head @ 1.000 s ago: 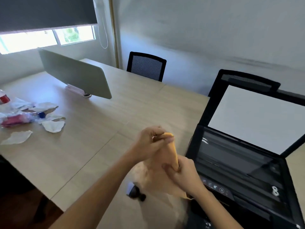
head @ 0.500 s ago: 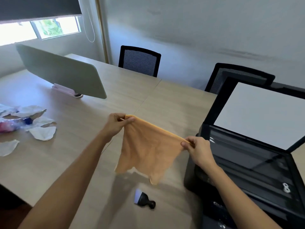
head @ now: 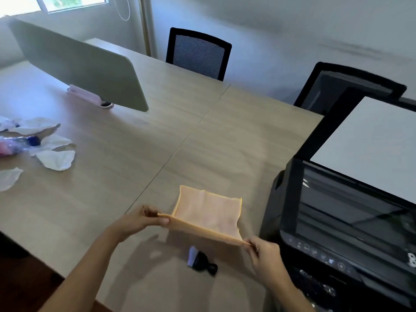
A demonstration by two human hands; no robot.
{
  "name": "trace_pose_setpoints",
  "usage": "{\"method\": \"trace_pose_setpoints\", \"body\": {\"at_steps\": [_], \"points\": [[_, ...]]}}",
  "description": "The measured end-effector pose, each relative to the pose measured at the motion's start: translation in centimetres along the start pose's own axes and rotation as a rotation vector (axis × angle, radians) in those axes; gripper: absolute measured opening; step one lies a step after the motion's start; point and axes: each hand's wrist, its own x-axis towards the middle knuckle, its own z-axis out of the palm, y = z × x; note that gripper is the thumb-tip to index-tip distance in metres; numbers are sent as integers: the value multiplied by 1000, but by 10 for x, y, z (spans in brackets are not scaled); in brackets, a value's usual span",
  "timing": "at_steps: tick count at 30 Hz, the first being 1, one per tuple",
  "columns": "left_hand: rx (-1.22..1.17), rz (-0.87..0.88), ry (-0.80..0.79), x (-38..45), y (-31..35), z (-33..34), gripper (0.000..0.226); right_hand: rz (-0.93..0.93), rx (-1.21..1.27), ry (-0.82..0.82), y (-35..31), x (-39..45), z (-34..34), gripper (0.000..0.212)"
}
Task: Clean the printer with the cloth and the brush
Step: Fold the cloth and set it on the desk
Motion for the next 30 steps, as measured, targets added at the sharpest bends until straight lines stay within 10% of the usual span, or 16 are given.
{"method": "trace_pose_setpoints", "body": {"at_steps": [2,9,12,14,23,27,30], "points": [[3,-50,-40,8,-14,8,7,92,-28,-31,8,4,13,20],[62,4,192,81,9,16,13,262,-72,51,-2,79,24,19],[383,-86,440,101,2,32,79,360,-127,68,7,101,44,36],[773,-6,531,105,-12,54,80,524,-89,54,11,99,57,35],[1308,-32,88,86,-92,96,72,660,-95,-28,26,85,82,28],[929,-9,136,91,-45,93,57,539,102,150,-3,91,74,14],[-64,-234,270,89,-20,81,62,335,218,185,-41,92,79,8]]}}
